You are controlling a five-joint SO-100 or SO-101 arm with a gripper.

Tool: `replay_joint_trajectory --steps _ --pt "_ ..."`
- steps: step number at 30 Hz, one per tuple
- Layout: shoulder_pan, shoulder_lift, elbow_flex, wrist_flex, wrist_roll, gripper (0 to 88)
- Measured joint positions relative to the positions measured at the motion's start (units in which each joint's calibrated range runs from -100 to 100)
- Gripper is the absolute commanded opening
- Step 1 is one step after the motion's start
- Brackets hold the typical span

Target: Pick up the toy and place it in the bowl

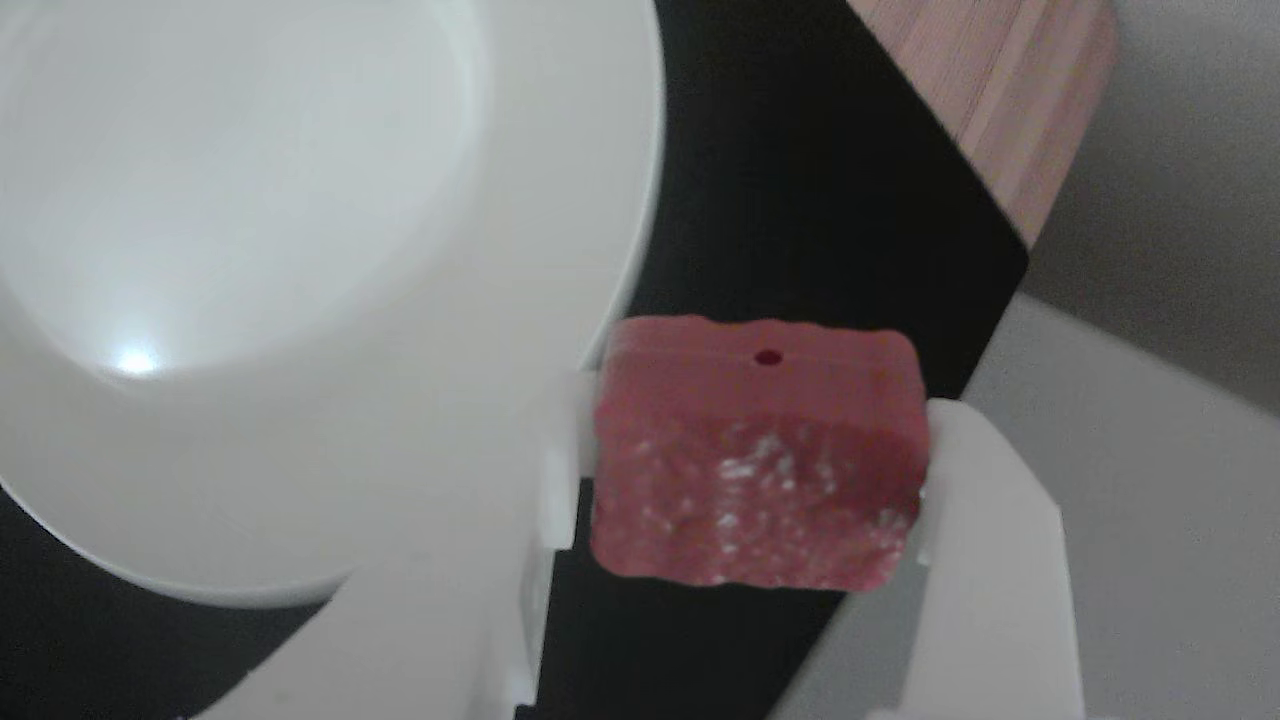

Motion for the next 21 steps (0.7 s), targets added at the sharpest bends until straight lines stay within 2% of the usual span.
replay_joint_trajectory --steps 5,13,17,18,21 --pt "0.08 -4.66 10.68 -2.03 0.00 2.2" --pt "0.33 -5.33 15.78 -2.11 0.00 3.0" --pt "0.50 -5.33 15.87 -2.11 0.00 13.1" --pt "0.58 -5.33 15.87 -2.11 0.00 18.3" --pt "0.58 -5.33 16.34 -2.11 0.00 21.8"
